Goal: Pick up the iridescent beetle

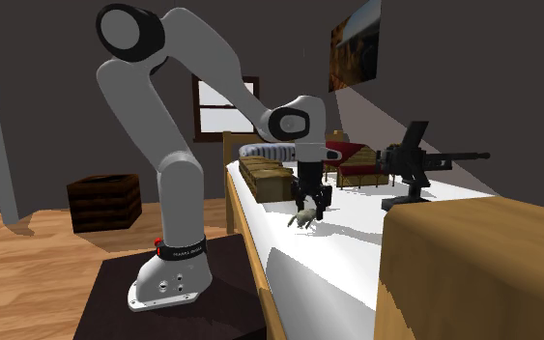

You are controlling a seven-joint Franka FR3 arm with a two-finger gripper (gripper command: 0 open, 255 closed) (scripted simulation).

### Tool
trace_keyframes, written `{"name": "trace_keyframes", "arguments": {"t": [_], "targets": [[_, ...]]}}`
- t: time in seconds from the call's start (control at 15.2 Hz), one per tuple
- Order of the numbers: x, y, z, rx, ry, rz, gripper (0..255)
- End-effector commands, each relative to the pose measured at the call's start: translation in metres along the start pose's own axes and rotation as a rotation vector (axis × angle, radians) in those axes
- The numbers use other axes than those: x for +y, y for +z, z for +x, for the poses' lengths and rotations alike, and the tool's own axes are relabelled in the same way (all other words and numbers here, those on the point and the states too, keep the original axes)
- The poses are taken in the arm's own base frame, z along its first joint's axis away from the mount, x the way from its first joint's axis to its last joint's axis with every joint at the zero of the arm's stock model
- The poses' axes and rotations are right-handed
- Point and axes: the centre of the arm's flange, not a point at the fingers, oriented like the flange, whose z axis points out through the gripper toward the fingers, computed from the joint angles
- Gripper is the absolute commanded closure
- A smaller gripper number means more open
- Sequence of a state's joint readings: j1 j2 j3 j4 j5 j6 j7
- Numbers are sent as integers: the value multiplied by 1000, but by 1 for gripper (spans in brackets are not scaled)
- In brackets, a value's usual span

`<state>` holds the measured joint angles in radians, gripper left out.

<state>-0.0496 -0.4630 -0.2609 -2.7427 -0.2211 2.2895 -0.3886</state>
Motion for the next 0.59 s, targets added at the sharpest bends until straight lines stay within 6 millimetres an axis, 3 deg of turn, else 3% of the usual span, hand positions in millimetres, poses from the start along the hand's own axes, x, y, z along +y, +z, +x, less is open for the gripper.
{"name": "trace_keyframes", "arguments": {"t": [0.0, 0.26, 0.53], "targets": [[0, 1, 0, -2, 0, 1, 255], [0, 1, 0, -2, 0, 1, 255], [1, -20, 0, -2, 0, 1, 255]]}}
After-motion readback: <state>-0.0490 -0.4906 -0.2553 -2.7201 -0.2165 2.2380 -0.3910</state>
